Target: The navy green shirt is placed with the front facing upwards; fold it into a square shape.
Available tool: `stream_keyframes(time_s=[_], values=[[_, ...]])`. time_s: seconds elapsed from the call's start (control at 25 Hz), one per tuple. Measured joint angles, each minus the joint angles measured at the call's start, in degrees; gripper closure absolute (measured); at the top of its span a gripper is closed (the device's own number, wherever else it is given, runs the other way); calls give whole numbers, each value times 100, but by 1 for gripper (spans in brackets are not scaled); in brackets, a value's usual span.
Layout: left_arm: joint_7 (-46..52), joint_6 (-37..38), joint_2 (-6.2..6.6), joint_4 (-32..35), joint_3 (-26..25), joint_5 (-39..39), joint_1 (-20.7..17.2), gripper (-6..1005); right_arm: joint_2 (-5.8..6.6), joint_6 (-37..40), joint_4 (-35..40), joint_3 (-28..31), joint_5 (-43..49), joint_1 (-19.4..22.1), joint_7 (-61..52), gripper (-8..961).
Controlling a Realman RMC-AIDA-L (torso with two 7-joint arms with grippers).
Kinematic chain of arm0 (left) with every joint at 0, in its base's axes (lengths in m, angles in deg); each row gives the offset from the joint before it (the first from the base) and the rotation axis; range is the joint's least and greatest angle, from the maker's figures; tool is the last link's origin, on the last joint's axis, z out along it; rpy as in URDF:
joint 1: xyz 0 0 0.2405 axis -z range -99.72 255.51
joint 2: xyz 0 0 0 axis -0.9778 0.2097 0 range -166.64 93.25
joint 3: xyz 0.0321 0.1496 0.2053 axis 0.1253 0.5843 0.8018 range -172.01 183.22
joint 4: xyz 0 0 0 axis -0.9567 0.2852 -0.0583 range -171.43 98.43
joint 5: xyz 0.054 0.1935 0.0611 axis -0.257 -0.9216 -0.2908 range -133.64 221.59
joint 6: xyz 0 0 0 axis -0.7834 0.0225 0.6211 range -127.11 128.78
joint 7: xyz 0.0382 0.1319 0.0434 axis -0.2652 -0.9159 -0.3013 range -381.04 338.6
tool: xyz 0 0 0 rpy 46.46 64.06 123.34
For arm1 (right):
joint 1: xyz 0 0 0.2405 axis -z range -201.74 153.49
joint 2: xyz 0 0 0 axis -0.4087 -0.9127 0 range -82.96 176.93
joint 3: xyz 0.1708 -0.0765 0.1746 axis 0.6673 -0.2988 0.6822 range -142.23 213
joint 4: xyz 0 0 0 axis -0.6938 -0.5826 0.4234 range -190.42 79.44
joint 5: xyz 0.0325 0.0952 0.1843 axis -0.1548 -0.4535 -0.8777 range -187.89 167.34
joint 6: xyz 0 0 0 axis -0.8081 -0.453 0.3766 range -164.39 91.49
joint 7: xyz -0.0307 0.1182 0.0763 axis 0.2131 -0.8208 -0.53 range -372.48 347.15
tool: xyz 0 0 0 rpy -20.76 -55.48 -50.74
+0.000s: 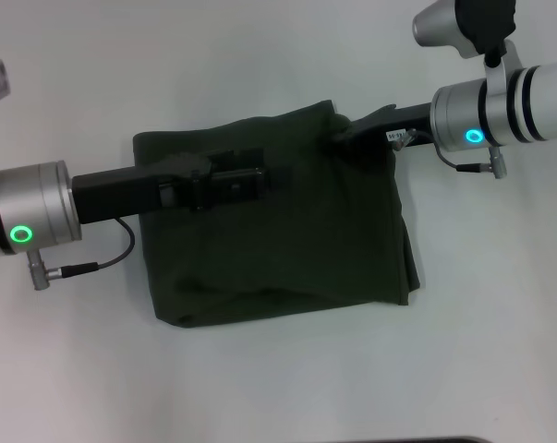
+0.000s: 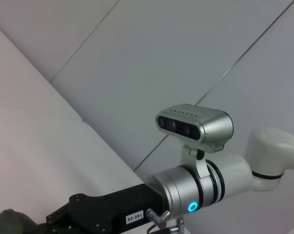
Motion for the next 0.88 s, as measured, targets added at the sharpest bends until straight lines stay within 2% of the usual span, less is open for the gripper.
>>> stream_keyframes(time_s=[0.16, 0.64, 0.88], values=[[-1, 0, 6, 3, -6, -9, -5, 79, 9, 193, 71, -5, -160, 26, 52, 909], [-67, 72, 53, -2, 86, -415, -28, 78, 60, 1552, 670, 38, -580, 345, 333, 899], [-125, 53, 15, 9, 450, -642, -27, 78, 139, 1688, 1072, 182, -718, 657, 169, 894]])
